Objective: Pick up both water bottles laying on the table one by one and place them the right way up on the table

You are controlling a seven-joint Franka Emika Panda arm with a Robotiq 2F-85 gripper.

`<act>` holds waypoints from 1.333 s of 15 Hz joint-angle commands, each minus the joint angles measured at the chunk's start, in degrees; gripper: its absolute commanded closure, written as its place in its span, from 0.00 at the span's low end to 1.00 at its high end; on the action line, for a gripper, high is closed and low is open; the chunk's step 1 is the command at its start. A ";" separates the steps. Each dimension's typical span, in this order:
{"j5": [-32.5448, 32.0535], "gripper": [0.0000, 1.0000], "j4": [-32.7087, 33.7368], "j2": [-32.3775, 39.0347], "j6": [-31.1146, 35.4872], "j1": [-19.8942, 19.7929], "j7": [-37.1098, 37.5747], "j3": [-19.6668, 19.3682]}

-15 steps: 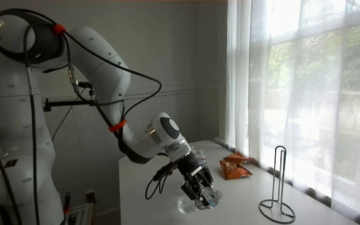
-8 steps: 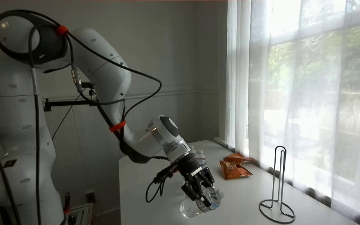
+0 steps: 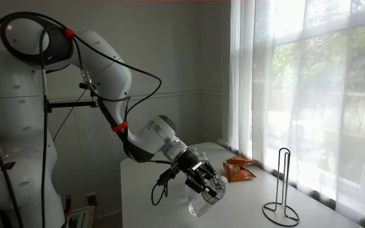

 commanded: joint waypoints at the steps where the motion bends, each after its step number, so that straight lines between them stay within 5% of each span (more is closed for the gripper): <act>1: -8.25 0.77 -0.82 0.49 -6.25 -0.17 11.75 3.19; 20: -6.93 0.77 -2.27 7.69 -23.87 1.42 20.20 9.95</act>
